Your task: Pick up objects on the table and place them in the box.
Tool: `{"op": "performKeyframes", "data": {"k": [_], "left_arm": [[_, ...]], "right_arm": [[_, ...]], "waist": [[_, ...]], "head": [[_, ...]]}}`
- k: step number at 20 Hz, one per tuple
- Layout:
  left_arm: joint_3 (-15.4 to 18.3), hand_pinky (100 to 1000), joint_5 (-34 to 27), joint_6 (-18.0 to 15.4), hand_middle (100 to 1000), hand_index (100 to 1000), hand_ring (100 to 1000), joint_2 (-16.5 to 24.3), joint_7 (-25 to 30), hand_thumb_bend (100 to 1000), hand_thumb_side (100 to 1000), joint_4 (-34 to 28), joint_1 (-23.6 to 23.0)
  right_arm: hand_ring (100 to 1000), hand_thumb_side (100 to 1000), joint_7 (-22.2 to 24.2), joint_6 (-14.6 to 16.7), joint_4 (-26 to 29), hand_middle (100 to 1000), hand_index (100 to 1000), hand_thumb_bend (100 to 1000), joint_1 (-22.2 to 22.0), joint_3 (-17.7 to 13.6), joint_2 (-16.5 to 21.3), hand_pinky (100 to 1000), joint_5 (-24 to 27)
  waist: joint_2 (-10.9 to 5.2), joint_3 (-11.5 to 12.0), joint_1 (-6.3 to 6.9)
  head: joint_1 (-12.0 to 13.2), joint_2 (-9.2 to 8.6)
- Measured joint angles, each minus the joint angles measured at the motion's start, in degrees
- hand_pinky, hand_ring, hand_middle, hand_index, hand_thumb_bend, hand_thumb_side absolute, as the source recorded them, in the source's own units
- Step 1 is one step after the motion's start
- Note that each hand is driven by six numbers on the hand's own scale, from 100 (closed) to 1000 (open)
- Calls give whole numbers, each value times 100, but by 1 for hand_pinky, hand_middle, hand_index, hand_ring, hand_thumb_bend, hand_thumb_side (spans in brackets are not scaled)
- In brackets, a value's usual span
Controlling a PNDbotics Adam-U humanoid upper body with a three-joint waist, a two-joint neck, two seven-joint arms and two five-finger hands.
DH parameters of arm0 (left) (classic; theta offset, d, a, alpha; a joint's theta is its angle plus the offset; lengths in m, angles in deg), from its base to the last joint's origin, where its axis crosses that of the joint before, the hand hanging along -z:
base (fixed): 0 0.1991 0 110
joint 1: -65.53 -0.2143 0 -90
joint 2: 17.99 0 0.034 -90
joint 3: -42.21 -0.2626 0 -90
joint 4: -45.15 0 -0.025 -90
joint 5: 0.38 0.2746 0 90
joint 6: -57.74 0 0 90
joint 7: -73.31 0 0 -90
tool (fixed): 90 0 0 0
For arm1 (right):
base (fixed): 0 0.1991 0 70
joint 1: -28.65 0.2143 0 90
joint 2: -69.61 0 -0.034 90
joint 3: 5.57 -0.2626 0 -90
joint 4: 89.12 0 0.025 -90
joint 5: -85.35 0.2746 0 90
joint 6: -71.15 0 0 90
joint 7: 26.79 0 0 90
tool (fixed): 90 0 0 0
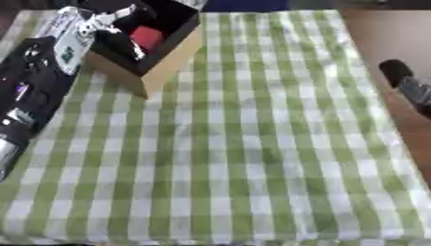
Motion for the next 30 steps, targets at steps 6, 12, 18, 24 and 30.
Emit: {"op": "performKeyframes", "data": {"k": [6, 12, 18, 24, 30], "left_arm": [[15, 800, -429, 123, 742, 857, 760, 373, -31, 772, 437, -834, -117], [98, 792, -1100, 237, 717, 844, 742, 914, -139, 765, 431, -2184, -711], [360, 781, -1810, 454, 698, 838, 725, 1313, -349, 764, 417, -3637, -1658], [693, 759, -2259, 742, 673, 825, 699, 1364, -697, 762, 407, -4493, -2373], [918, 751, -2580, 841, 667, 825, 690, 1343, -918, 764, 406, -4966, -2922]], "right_arm": [[692, 100, -5, 5, -18, 740, 875, 617, -5, -4, 0, 784, 0], [692, 100, -14, 9, -31, 740, 875, 617, -11, -14, 0, 785, 0], [692, 100, -34, 0, -31, 739, 875, 617, -9, -41, 0, 785, -3], [693, 100, -57, 7, -31, 739, 876, 617, -6, -65, -2, 785, -6], [692, 100, -67, 7, -31, 739, 876, 617, -2, -76, -41, 785, -18]], "waist": [[-6, 64, -3], [-6, 142, -18], [-1, 213, -59], [28, 244, -102], [41, 289, -113]], "head": [[1, 0], [-1, 0], [-29, 0], [-111, -1], [-205, -15]]}}
